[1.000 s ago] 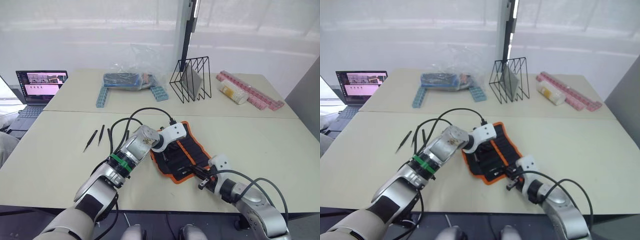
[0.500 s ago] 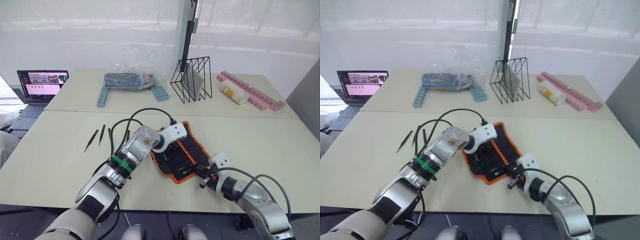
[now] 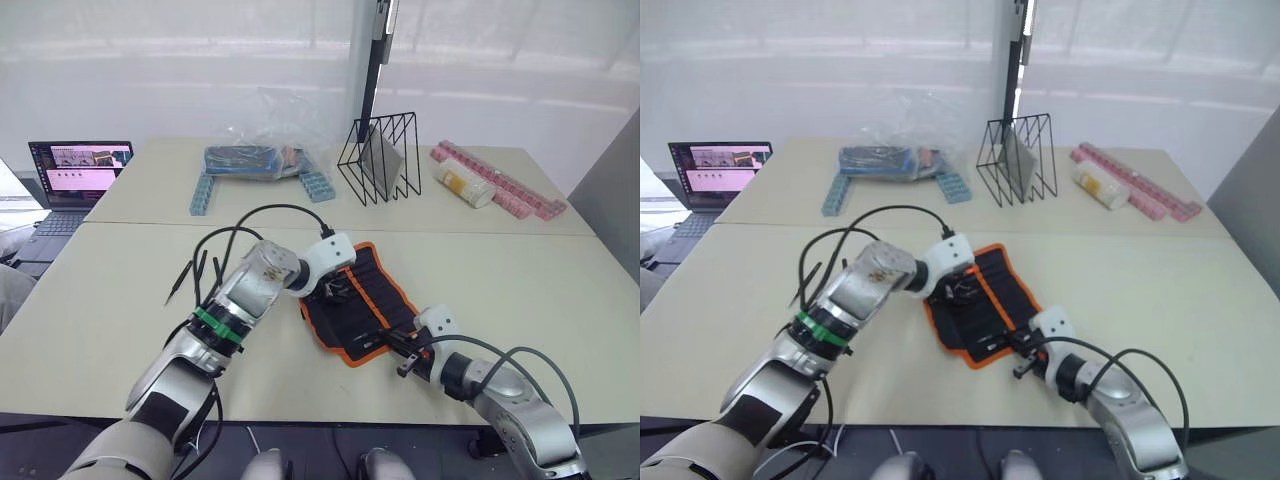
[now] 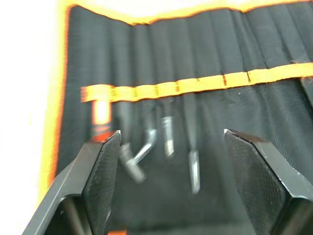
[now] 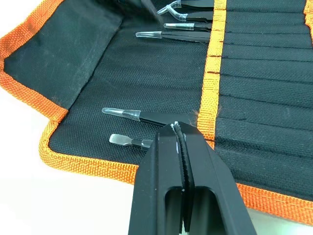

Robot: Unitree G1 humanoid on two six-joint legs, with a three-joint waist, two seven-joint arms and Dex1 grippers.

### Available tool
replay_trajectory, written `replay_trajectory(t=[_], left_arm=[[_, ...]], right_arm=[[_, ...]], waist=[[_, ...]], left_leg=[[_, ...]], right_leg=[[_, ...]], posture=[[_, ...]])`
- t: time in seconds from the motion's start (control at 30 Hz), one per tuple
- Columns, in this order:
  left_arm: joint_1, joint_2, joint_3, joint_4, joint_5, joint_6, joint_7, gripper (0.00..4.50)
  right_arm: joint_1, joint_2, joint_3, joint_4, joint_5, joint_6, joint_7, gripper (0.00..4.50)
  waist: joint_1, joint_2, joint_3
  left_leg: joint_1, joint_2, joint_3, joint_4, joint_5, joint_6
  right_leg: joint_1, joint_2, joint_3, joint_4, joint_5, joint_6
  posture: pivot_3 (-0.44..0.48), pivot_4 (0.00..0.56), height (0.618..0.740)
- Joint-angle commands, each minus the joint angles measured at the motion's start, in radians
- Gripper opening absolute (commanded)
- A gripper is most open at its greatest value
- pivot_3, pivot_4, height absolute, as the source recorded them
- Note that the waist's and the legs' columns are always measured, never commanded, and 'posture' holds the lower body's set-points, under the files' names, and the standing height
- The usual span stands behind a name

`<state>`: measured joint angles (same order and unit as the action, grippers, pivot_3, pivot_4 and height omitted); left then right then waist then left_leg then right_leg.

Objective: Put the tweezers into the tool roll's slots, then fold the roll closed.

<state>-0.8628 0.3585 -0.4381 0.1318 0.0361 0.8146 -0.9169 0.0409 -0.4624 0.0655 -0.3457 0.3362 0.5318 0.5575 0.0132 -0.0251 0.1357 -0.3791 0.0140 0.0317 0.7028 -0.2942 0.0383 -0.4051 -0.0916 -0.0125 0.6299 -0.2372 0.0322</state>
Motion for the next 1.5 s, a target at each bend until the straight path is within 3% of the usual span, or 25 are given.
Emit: replay_trajectory(t=[0.03,0.3,0.5,0.63,0.87,1.1,1.5], left_arm=[[0.051,0.056,0.146,-0.164,-0.086,0.035,-0.01,3.57],[0.361,0.189,0.476,-0.345,-0.222,-0.143,0.032,3.57],[0.602,0.264,0.722,-0.417,-0.351,-0.154,0.032,3.57],[0.797,0.29,0.893,-0.432,-0.396,-0.228,0.026,4.47],[1.029,0.267,1.088,-0.417,-0.425,-0.33,0.079,4.47],[1.127,0.239,1.139,-0.39,-0.438,-0.403,0.125,4.47],[1.22,0.239,1.185,-0.318,-0.476,-0.515,0.123,4.47]], right_arm=[[-0.001,0.014,0.006,0.051,-0.025,-0.009,-0.016,0.0],[-0.027,0.044,-0.042,0.023,0.022,-0.066,0.002,0.0],[-0.058,0.031,-0.104,-0.023,0.089,-0.075,0.046,0.0],[-0.078,-0.024,-0.168,-0.055,0.158,-0.051,0.106,0.0],[-0.098,-0.116,-0.252,0.009,0.212,-0.058,0.191,0.0],[-0.108,-0.134,-0.208,0.122,0.142,-0.126,0.238,0.0],[-0.189,-0.02,-0.086,0.263,0.019,-0.16,0.165,0.0]], waist=[[-0.004,0.0,0.0],[-0.01,0.001,0.0],[-0.001,0.002,0.001],[-0.003,0.002,0.001],[0.0,0.002,0.001],[-0.002,0.002,0.001],[-0.003,0.002,0.001]], left_leg=[[0.0,0.0,0.0,0.0,0.0,0.0],[0.002,0.001,0.0,-0.003,0.0,0.0],[-0.003,0.001,0.001,-0.004,0.0,-0.001],[-0.007,0.001,0.003,-0.004,0.0,-0.001],[-0.008,0.001,0.004,-0.006,0.0,-0.001],[-0.007,0.001,0.005,-0.006,0.0,-0.001],[-0.008,0.001,0.006,-0.007,0.0,-0.002]], right_leg=[[0.0,0.0,0.0,0.0,0.0,0.0],[-0.001,-0.001,0.002,0.0,0.0,0.0],[-0.007,-0.003,0.002,0.0,0.0,0.0],[-0.012,-0.003,0.003,0.001,0.0,0.0],[-0.014,-0.004,0.002,0.001,0.0,-0.001],[-0.014,-0.005,0.003,0.001,0.001,-0.001],[-0.016,-0.006,0.002,0.001,0.001,-0.002]], posture=[[0.0,0.15,0.722],[0.0,0.15,0.722],[0.0,0.15,0.722],[0.0,0.15,0.722],[0.0,0.15,0.722],[0.0,0.15,0.722],[0.0,0.15,0.722]])
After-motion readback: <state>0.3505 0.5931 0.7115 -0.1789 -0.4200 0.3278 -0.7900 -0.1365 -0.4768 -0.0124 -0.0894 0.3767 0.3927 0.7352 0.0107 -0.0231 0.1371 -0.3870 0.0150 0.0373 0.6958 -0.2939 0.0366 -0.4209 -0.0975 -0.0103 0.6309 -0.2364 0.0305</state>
